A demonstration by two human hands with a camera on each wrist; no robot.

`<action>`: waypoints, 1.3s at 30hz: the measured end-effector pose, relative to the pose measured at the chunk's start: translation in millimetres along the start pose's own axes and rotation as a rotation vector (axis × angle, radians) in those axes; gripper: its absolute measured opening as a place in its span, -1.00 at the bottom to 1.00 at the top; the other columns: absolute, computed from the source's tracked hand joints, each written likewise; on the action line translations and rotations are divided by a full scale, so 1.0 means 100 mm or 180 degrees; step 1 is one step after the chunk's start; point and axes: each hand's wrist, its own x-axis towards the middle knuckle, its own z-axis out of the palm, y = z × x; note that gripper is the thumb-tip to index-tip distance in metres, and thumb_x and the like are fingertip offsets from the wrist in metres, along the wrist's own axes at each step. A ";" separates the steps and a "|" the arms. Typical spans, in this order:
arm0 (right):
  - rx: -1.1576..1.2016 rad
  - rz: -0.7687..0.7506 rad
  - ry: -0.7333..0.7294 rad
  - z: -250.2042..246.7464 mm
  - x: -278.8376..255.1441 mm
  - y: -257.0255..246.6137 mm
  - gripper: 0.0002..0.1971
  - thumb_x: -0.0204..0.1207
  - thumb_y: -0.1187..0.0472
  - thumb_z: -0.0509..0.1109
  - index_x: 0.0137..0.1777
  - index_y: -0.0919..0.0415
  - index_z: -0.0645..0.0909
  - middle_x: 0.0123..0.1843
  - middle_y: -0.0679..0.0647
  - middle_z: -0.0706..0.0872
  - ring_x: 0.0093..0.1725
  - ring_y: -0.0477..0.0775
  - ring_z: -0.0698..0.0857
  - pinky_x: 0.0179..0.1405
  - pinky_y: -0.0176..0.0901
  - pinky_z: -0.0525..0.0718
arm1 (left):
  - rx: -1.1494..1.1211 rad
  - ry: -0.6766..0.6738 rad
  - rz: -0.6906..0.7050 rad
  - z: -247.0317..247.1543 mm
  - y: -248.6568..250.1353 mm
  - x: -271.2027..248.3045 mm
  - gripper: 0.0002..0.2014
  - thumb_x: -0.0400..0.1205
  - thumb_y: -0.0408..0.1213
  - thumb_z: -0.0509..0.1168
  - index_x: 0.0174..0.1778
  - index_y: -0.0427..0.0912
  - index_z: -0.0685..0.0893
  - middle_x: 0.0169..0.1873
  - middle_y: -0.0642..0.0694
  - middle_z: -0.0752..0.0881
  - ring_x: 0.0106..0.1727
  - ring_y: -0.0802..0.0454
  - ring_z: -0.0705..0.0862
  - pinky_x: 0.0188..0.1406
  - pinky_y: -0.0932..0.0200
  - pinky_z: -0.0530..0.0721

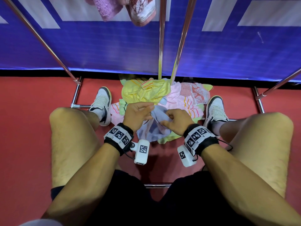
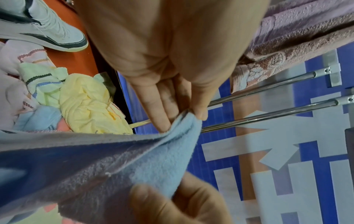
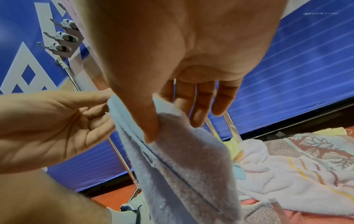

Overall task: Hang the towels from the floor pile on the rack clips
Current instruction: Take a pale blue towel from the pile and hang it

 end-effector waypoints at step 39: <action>0.0736 0.0010 0.1700 -0.06 0.07 0.18 -0.83 0.49 0.12 0.52 -0.23 0.20 0.71 -0.18 0.05 0.78 -0.18 0.11 0.69 -0.02 -0.14 0.62 | 0.0189 0.0916 0.0374 -0.26 -0.15 0.28 -0.87 0.64 -0.35 0.32 -0.15 -0.05 0.72 -0.22 -0.09 0.71 -0.14 -0.08 0.64 -0.10 -0.07 0.63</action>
